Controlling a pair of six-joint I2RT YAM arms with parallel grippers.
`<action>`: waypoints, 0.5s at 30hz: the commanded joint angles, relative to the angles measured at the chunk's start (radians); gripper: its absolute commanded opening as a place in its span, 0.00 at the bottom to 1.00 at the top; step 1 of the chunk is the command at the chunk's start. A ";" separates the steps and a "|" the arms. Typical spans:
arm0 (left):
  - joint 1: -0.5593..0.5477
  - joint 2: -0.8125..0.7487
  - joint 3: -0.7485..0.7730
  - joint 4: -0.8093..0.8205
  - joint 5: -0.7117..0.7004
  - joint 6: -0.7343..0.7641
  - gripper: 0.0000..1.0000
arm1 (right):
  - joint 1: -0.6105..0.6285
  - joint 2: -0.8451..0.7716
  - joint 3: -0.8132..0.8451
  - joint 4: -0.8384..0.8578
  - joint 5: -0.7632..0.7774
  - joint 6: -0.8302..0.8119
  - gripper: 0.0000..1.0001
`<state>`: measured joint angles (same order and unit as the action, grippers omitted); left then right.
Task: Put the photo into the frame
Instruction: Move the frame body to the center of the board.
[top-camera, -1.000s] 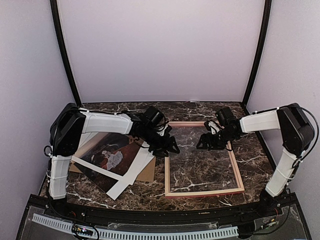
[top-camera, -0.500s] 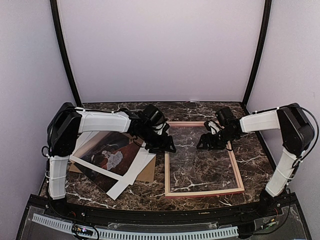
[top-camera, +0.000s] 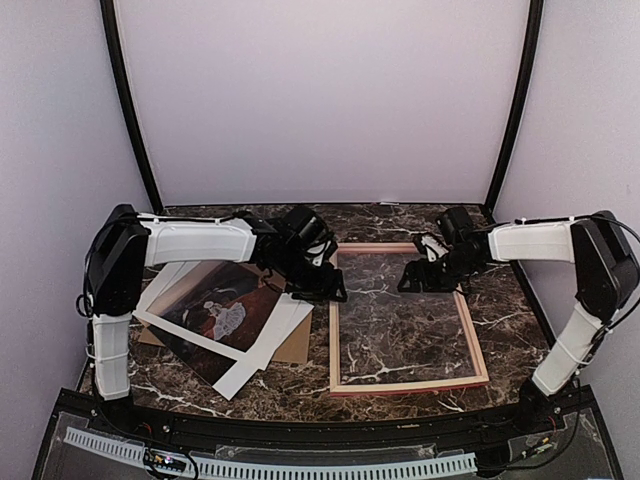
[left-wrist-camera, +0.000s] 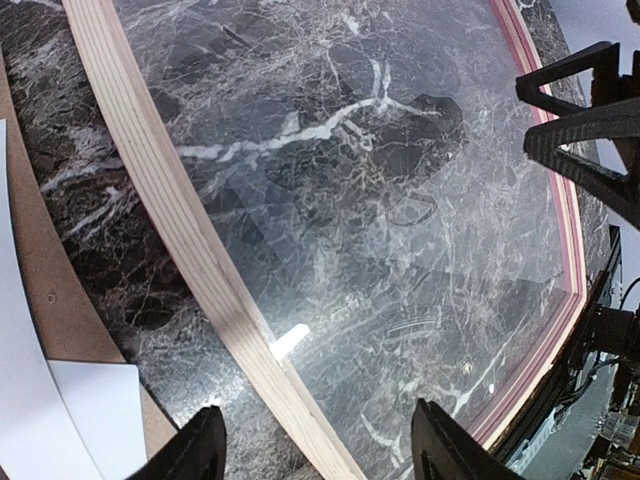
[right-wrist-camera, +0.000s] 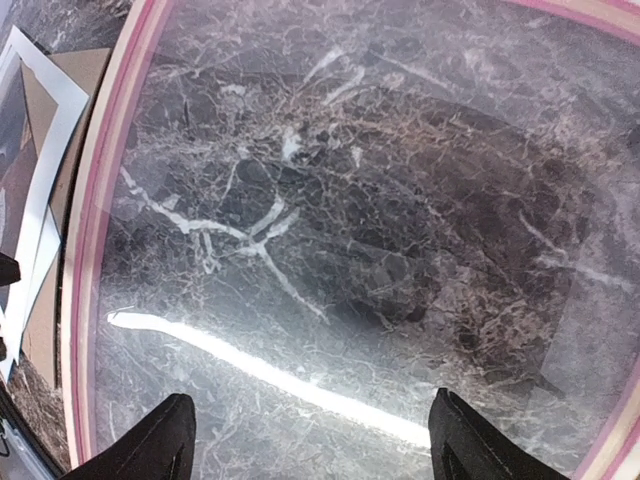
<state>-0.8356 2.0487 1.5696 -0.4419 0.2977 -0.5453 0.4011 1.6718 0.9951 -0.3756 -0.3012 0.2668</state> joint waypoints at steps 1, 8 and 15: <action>-0.012 -0.091 -0.030 -0.034 -0.067 0.034 0.65 | 0.001 -0.077 0.040 -0.041 0.088 -0.017 0.82; -0.013 -0.139 -0.035 -0.052 -0.180 0.080 0.66 | -0.046 -0.140 0.023 -0.063 0.213 -0.013 0.82; -0.001 -0.082 0.050 -0.119 -0.283 0.154 0.65 | -0.126 -0.160 0.001 -0.064 0.391 0.010 0.82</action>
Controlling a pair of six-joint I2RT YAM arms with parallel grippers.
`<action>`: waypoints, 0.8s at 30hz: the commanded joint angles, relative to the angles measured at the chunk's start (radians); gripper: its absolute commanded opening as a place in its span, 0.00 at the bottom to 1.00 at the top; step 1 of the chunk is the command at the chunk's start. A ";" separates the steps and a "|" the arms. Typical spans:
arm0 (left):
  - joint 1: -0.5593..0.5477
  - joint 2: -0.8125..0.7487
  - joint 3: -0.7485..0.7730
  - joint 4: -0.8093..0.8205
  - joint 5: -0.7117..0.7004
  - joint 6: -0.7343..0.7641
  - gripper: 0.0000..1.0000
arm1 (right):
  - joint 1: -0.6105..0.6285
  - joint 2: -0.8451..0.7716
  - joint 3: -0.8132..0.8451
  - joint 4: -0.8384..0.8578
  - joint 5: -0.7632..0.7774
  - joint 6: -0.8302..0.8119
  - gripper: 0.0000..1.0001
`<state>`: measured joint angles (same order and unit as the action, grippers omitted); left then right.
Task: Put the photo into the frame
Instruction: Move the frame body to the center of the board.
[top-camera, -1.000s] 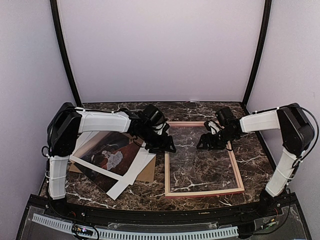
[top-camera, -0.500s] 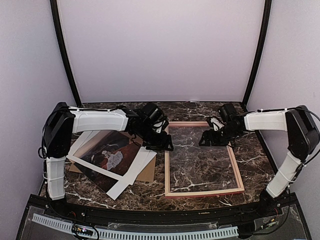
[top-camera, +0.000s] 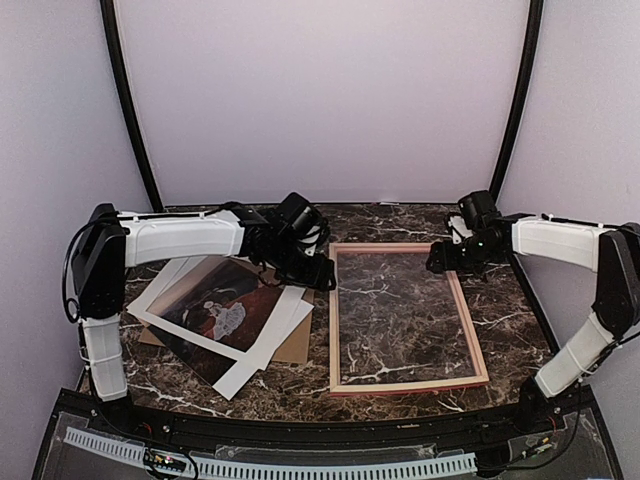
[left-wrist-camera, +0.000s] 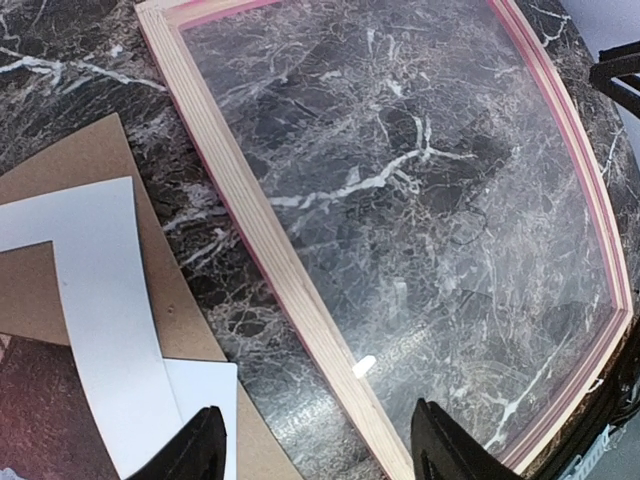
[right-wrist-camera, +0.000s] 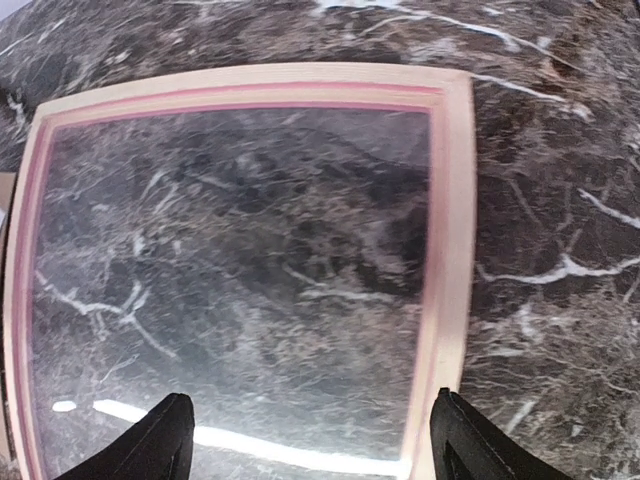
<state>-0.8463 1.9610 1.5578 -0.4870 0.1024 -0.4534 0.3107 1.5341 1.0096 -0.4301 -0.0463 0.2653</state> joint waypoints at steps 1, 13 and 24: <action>0.013 0.022 0.087 -0.082 -0.106 0.070 0.65 | -0.045 -0.019 -0.016 -0.007 0.150 0.012 0.82; 0.085 0.112 0.185 -0.020 -0.110 0.118 0.65 | -0.108 0.076 -0.030 0.002 0.136 0.003 0.60; 0.107 0.157 0.197 0.059 -0.115 0.147 0.65 | -0.115 0.111 -0.083 0.036 0.081 0.017 0.39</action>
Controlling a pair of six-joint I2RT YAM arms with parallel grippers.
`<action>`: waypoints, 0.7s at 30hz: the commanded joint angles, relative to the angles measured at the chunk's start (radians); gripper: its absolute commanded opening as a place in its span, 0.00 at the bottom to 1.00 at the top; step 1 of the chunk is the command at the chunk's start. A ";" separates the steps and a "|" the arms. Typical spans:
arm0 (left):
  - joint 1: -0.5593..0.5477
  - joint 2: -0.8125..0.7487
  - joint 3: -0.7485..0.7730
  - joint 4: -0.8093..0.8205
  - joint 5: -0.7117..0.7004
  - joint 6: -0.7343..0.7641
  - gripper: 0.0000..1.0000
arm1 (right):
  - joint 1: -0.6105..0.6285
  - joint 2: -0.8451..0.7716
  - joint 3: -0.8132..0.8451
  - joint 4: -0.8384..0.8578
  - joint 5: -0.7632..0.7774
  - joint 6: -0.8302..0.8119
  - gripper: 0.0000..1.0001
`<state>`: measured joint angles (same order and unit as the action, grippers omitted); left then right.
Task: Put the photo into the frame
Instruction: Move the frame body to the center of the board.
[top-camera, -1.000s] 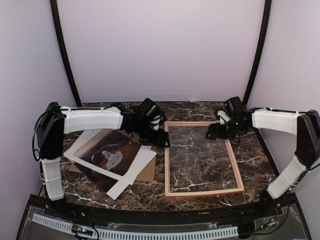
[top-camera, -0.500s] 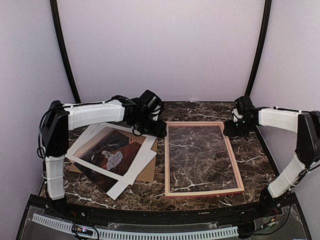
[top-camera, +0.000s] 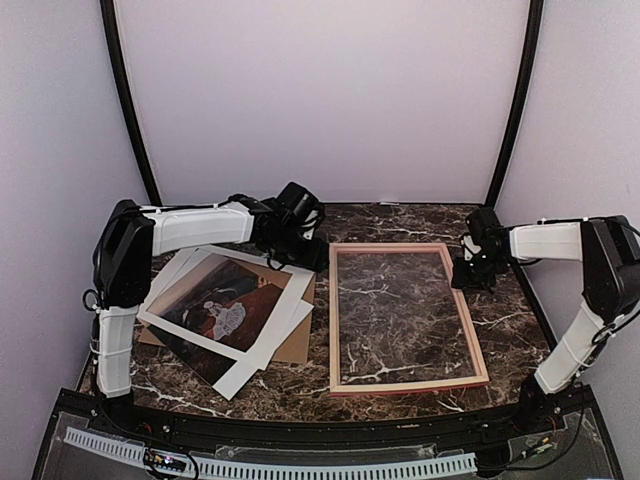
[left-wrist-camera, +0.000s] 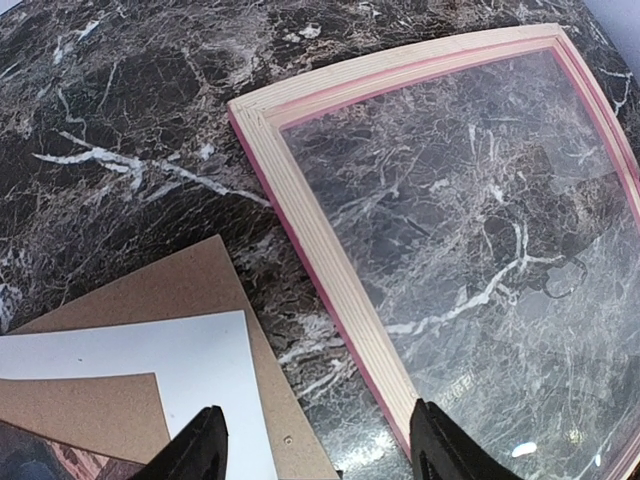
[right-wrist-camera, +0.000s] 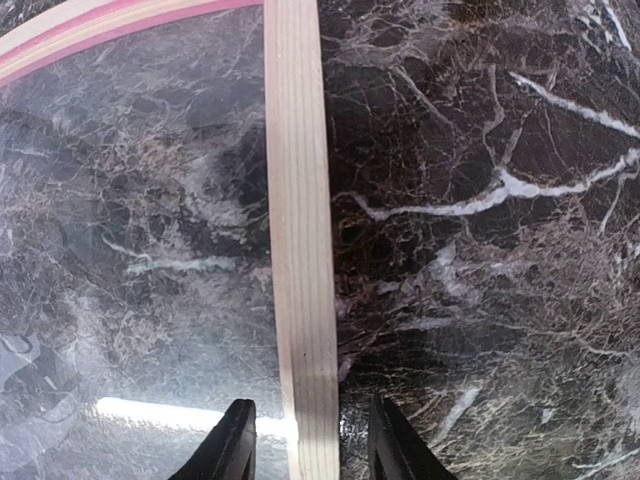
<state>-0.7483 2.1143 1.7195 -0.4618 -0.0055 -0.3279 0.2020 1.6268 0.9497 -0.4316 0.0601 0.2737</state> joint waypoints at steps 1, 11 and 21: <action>0.010 0.008 0.037 0.034 -0.007 0.022 0.65 | -0.007 0.019 -0.028 0.042 -0.029 0.010 0.37; 0.013 0.034 0.050 0.054 -0.015 0.030 0.65 | -0.009 0.023 -0.069 0.056 -0.043 0.012 0.25; 0.017 0.101 0.111 0.054 -0.026 0.036 0.65 | -0.009 -0.031 -0.146 0.069 -0.044 0.031 0.19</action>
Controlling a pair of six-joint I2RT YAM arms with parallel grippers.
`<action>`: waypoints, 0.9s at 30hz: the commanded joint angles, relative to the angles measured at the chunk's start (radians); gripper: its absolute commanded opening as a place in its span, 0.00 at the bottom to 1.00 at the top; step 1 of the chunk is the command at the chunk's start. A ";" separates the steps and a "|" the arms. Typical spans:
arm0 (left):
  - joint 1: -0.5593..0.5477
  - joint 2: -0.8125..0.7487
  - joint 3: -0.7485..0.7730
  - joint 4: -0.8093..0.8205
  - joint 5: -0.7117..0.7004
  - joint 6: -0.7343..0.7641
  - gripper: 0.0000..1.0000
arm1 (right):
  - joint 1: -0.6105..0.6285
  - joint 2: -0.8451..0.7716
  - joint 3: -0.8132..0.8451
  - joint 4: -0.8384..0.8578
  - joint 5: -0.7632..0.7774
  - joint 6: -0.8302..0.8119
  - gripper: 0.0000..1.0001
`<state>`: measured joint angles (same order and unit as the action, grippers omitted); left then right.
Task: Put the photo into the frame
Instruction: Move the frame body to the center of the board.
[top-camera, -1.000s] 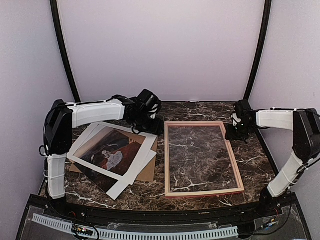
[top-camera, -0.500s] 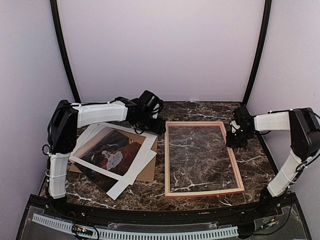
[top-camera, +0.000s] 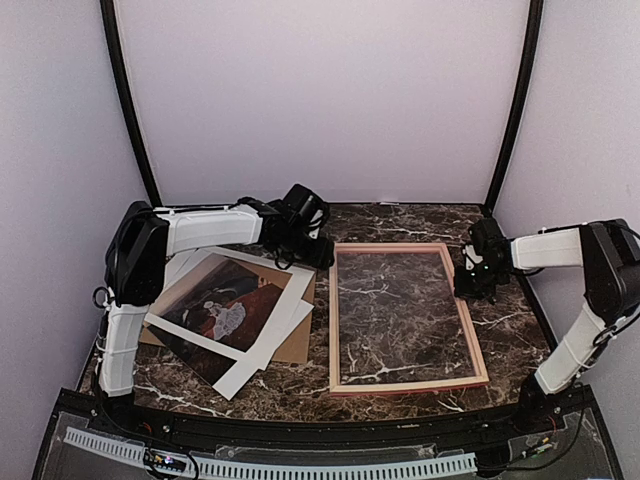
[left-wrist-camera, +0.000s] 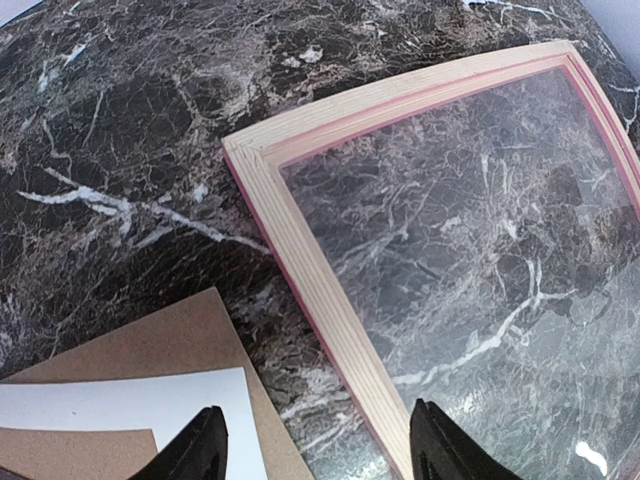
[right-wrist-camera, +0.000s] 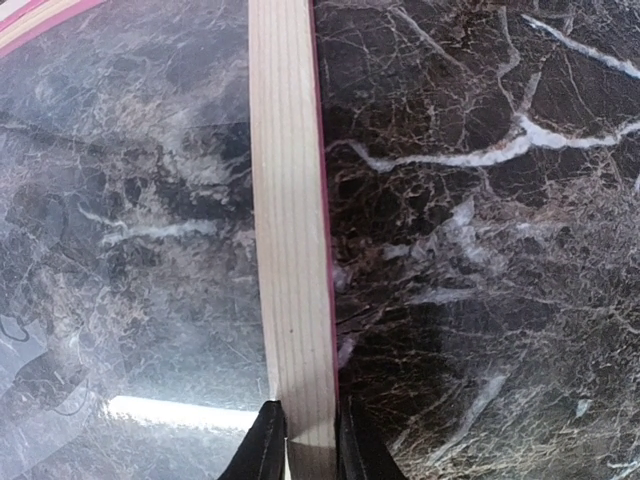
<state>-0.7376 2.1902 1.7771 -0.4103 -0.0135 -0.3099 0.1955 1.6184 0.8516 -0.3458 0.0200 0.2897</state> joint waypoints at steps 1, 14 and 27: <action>0.008 0.044 0.074 -0.002 -0.023 0.018 0.65 | -0.002 -0.026 -0.055 -0.014 -0.005 0.017 0.19; 0.032 0.224 0.287 -0.042 -0.094 0.038 0.68 | -0.002 -0.058 -0.111 0.005 -0.017 0.032 0.16; 0.037 0.346 0.446 -0.084 -0.122 0.056 0.70 | -0.002 -0.045 -0.108 0.010 -0.017 0.027 0.16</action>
<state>-0.7010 2.5198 2.1708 -0.4522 -0.1093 -0.2684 0.1955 1.5558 0.7715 -0.2981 0.0151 0.2966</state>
